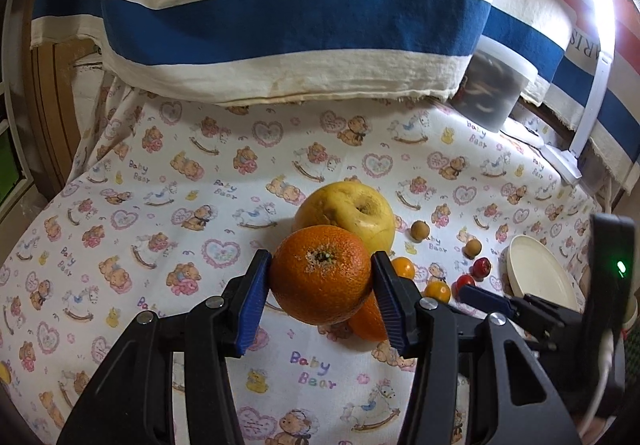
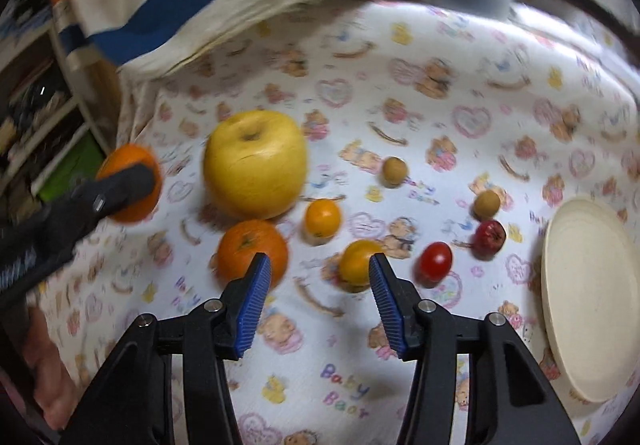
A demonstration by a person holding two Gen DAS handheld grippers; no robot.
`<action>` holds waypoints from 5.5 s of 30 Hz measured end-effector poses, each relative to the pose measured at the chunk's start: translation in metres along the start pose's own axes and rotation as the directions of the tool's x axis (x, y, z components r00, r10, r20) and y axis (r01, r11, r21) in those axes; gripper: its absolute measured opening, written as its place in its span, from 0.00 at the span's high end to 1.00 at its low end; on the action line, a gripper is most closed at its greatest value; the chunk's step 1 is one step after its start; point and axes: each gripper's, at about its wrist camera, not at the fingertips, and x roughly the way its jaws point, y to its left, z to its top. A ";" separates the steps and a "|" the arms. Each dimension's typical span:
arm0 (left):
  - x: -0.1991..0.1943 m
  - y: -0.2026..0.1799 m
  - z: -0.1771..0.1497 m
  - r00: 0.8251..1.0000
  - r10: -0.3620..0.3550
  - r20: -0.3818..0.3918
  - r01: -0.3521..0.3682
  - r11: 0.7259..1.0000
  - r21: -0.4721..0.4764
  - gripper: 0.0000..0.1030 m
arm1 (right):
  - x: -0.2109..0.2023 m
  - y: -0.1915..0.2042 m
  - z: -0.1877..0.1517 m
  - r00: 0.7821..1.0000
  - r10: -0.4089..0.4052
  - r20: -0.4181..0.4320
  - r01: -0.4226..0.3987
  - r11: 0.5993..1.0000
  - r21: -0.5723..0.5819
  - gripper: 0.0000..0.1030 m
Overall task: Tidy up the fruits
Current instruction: 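Lift the tangerine with the left gripper while the right gripper grasps a small yellow-orange fruit, then carry both fruits over the white plate and open the left gripper onto it, then open the right gripper to drop the small fruit onto the plate, withdraw both, then move the right gripper to the small red apple and close on it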
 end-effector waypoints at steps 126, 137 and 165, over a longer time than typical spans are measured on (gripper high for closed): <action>0.089 -0.271 -0.030 0.916 -0.259 -0.306 0.376 0.818 0.435 0.22 | -0.111 -0.254 -0.077 0.925 -0.368 0.092 0.298 0.855 0.424 0.50; -0.013 -0.227 0.020 0.961 -0.274 -0.034 0.257 0.847 0.465 0.07 | -0.170 -0.207 -0.069 0.880 -0.350 0.320 0.228 0.904 0.362 0.39; -0.065 -0.079 -0.023 0.929 -0.285 0.238 0.223 0.941 0.255 0.00 | -0.184 -0.110 -0.090 0.804 -0.247 0.541 0.197 0.969 0.151 0.01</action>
